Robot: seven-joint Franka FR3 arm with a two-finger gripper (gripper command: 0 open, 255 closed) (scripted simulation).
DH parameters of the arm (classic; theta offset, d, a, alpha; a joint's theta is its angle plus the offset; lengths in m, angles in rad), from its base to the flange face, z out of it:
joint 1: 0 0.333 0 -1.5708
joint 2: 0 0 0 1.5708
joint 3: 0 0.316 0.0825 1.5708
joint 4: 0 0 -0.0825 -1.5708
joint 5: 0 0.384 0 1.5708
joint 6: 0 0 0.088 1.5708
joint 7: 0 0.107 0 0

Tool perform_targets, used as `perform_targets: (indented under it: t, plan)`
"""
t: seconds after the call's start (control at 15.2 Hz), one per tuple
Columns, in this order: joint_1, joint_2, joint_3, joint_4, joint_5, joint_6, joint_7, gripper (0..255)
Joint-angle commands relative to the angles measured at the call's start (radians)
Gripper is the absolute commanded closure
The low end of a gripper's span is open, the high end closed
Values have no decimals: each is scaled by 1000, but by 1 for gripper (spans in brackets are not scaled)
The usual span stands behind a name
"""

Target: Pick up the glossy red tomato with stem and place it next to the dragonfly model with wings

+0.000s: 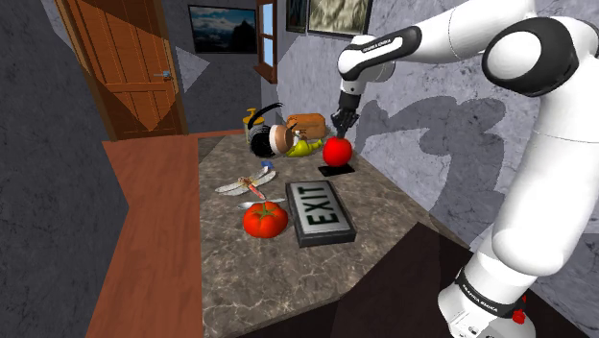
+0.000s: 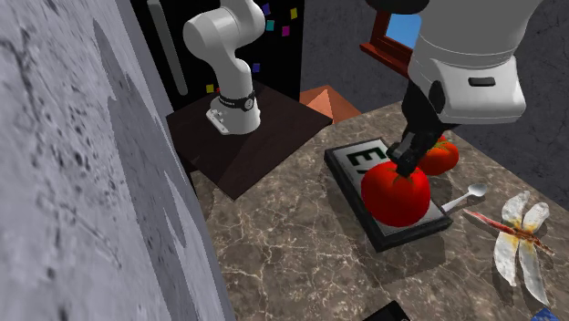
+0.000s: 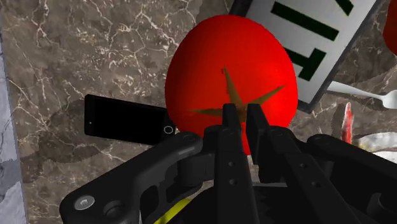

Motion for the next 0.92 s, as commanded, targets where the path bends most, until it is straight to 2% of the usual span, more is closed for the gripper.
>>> perform_targets:
  t: [0.0, 0.53, 0.73, 0.86]
  plan:
    - [9, 72, 12, 75, 15, -2, 18, 255]
    - [28, 378, 52, 466, 52, -82, 98, 255]
    - [28, 522, 66, 678, 60, -147, 133, 255]
    - [22, 645, 75, 871, 65, -214, 162, 255]
